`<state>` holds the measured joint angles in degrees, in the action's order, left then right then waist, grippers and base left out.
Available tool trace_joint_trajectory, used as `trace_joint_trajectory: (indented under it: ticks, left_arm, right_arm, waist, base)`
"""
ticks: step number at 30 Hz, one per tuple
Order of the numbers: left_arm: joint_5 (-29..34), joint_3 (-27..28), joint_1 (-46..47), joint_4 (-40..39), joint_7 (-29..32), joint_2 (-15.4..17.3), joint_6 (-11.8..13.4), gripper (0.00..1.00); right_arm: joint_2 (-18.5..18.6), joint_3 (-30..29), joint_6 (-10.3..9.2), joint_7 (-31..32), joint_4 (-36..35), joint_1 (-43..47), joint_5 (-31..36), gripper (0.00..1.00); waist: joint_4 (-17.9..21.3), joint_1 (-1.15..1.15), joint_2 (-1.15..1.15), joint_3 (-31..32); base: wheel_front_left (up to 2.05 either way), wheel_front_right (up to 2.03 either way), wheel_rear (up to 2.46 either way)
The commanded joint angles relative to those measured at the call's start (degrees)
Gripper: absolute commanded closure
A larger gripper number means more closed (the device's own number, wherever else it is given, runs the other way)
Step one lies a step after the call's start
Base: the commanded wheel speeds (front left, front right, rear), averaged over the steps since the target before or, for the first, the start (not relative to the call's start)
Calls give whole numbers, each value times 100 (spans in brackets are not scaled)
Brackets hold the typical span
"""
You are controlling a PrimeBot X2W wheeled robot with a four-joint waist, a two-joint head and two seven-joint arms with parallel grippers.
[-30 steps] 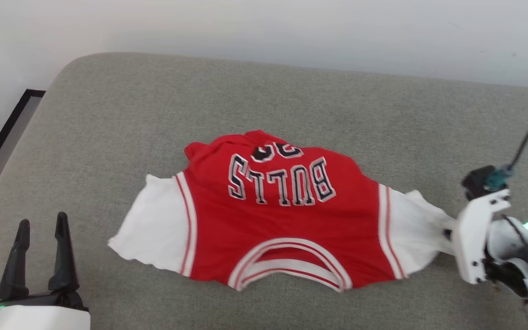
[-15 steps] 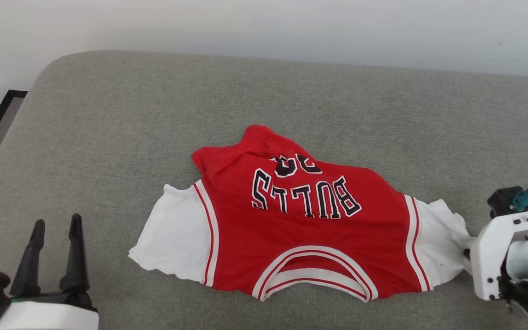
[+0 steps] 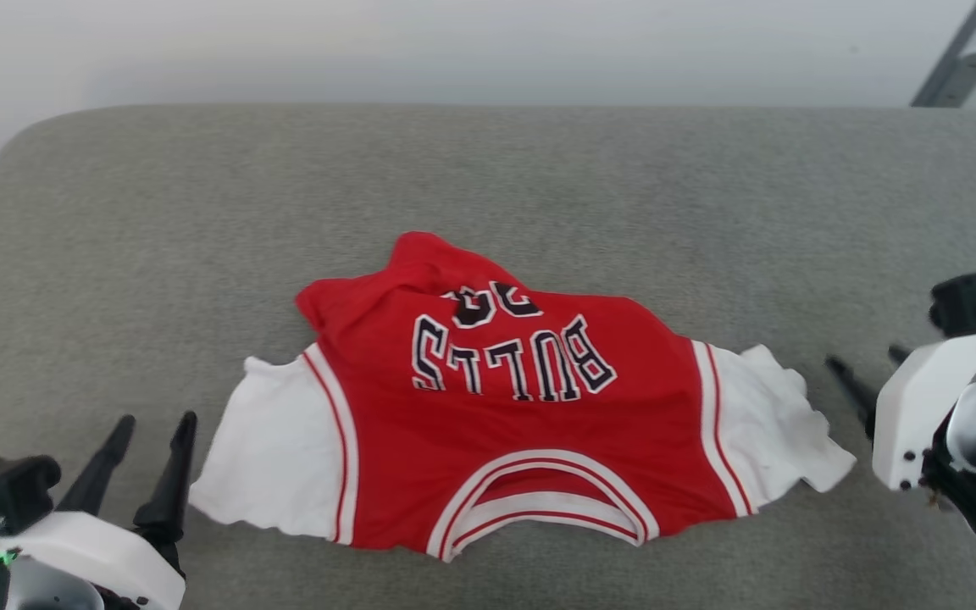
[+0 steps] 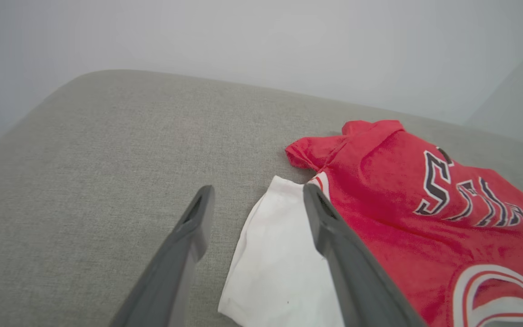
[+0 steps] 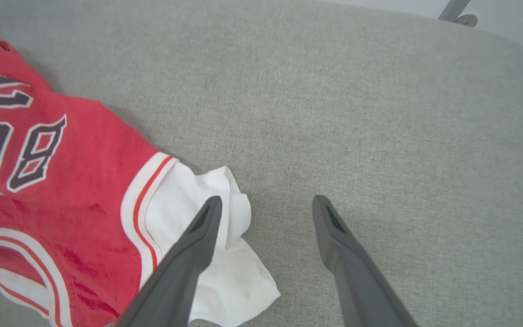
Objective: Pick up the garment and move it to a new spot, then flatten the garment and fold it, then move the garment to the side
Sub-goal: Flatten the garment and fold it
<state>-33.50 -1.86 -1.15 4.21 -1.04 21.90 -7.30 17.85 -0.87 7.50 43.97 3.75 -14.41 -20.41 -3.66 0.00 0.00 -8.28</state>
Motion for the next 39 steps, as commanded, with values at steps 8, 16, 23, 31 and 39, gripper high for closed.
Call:
trace_joint_trajectory:
  ticks: [8, 16, 23, 31, 39]
  left_arm:
    - [-509, -184, 254, 292, 1668, 442, 95, 0]
    - [-684, -276, 441, 449, 3063, 821, 520, 0]
    - [-775, -354, 505, 474, 3946, 979, 892, 0]
    - [-788, -665, 520, 385, 4716, 937, 1123, 0]
    - [-827, -913, 780, 435, 4775, 884, 816, 100]
  right_arm:
    - [-843, -553, -2, -1336, -917, 13, 458, 0]
    - [-1269, -683, -1, -2683, -1203, -46, 775, 0]
    - [-1402, -625, -2, -3116, -1204, 79, 762, 0]
    - [-1400, -420, -1, -2797, -1188, 355, 636, 0]
    - [-1045, -69, -1, -1848, -817, 517, 306, 0]
  waist:
    - [492, 0, 0, -194]
    - [776, 0, 0, -356]
    - [924, 0, 0, -445]
    - [962, 0, 0, -532]
    - [893, 0, 0, -634]
  base:
    - [0, 0, 0]
    - [0, 0, 0]
    - [0, 0, 0]
    - [0, 0, 0]
    - [0, 0, 0]
